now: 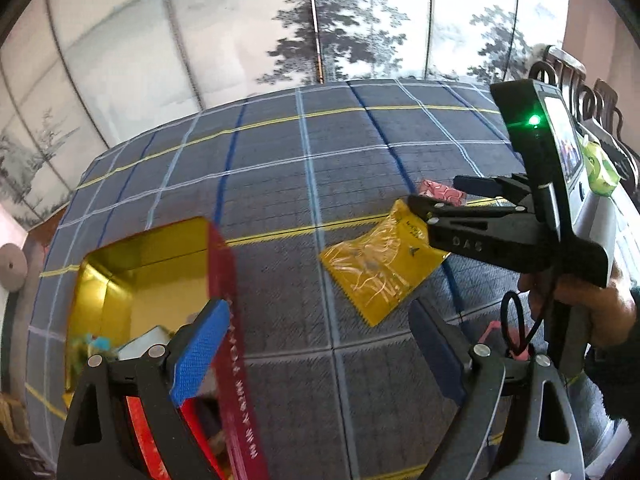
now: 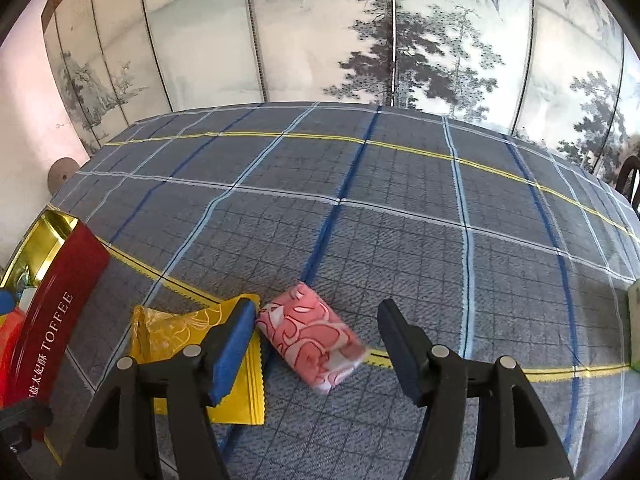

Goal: Organize snacks
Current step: 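Move the right tool to the pink patterned pack and grasp it, then grasp the yellow WANLIYUAN pack with the left tool while the right tool holds the pink pack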

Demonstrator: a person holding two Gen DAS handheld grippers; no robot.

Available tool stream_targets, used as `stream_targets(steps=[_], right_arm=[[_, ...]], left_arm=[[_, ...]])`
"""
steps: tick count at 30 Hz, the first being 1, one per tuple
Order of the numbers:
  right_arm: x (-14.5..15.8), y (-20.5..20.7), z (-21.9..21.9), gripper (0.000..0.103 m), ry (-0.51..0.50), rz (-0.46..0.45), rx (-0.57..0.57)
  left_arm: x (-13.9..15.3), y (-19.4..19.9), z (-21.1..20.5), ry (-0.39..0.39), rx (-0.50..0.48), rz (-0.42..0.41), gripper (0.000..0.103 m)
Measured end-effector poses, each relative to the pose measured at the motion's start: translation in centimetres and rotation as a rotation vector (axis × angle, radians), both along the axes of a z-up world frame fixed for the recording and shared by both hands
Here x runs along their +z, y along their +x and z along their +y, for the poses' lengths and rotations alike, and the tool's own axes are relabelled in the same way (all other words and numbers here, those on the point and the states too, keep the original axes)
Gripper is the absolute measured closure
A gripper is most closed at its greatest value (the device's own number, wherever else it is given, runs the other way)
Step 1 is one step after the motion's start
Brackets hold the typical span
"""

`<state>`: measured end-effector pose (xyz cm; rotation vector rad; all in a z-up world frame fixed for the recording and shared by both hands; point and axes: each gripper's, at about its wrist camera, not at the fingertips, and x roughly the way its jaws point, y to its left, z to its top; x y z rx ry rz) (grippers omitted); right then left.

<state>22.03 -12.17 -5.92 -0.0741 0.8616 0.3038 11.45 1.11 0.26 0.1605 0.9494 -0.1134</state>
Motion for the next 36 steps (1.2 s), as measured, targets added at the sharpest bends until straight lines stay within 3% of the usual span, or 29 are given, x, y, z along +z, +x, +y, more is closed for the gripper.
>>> stream_targets(steps=[8, 13, 23, 28, 36], right_arm=[[-0.4, 0.0, -0.7, 0.039, -0.013, 0.021, 0.108], [-0.3, -0.6, -1.0, 0.061, -0.014, 0.015, 0.134], [-0.2, -3.6, -5.7, 0.064, -0.023, 0.016, -0.005], [-0.3, -6.0, -8.7, 0.065, -0.024, 0.013, -0.093], [-0.4, -7.7, -10.6, 0.065, -0.004, 0.008, -0.149]], left_arm=[[-1.0, 1.3, -0.2, -0.013, 0.0, 0.02, 0.014], [-1.6, 1.9, -0.5, -0.014, -0.015, 0.034, 0.014], [-2.1, 2.1, -2.5, 0.028, -0.143, 0.041, 0.014], [-2.2, 2.5, -3.9, 0.068, -0.232, 0.018, 0.008], [-3.2, 4.2, -5.7, 0.114, -0.353, 0.057, 0.004]])
